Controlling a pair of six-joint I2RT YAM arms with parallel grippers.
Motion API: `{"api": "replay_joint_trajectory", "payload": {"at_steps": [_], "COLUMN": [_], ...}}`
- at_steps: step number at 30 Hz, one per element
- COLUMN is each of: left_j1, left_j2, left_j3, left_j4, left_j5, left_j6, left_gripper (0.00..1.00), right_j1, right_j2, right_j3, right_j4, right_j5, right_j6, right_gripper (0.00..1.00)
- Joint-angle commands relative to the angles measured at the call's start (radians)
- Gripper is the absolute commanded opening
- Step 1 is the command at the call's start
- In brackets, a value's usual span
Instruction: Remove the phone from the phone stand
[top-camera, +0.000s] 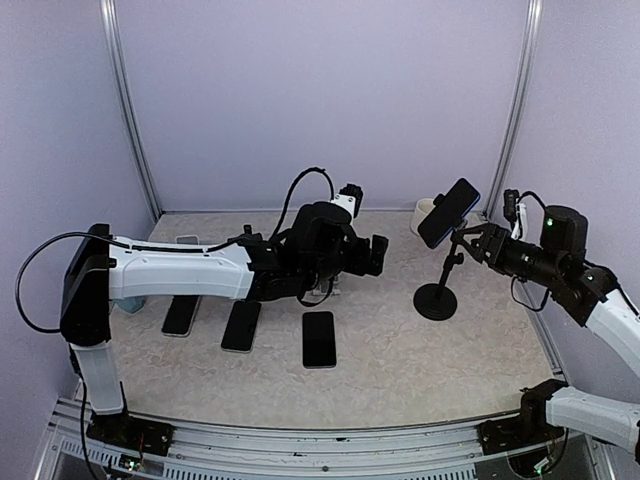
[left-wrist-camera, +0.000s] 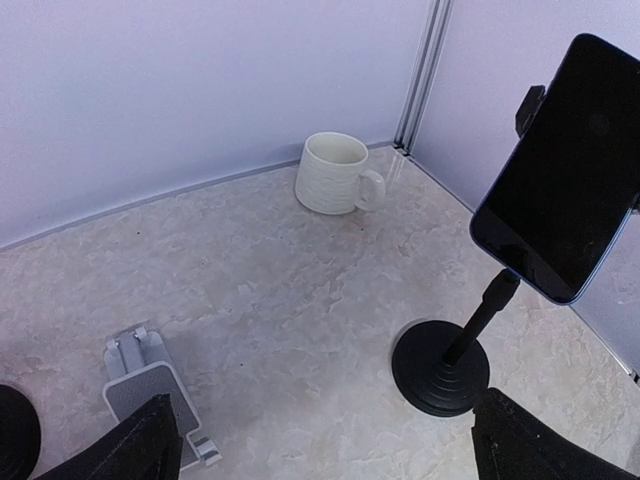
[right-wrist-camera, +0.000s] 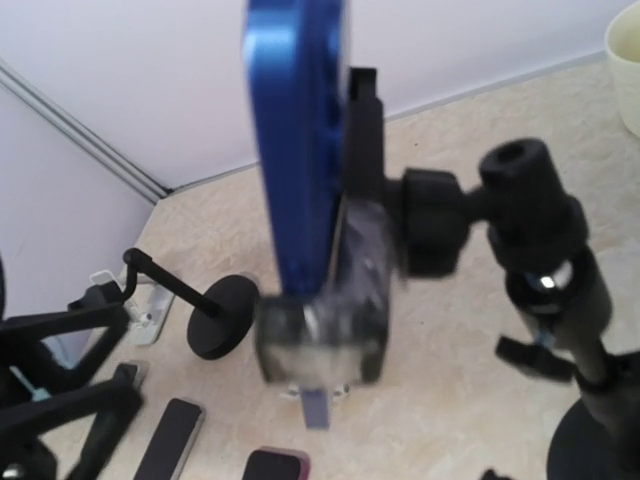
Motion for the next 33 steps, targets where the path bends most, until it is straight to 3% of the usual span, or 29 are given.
{"api": "replay_joint_trajectory", "payload": {"at_steps": [1,17,29,33], "left_j1": [-0.006,-0.009,-0.006,-0.003], "left_j2": [-0.077,-0.136,-0.139,-0.144], "left_j3": [-0.035,-0.089,-0.1,-0.104], "left_j4": [0.051,0.059,0.064,0.063], "left_j5": [-0.033,-0.085,-0.095,-0.097], "left_j6": [0.014,0.013,0.016,0.018], "left_gripper": [0.99,0.99,0.99,0.99], "right_j1": [-0.013,-0.013,-0.013,-0.013], "right_j2": [0.043,0.166,0.197,0.208], "right_j3": [0.056,0.109,0.12,0.128], "right_j4": [0.082,0.115,0.116,0.119], "right_j5": [-0.042,-0.014,0.037,0.04], "right_j6": [0.008,0.042,0.049,0.048], "right_gripper": [0.67,0.48,0.39,0.31]}}
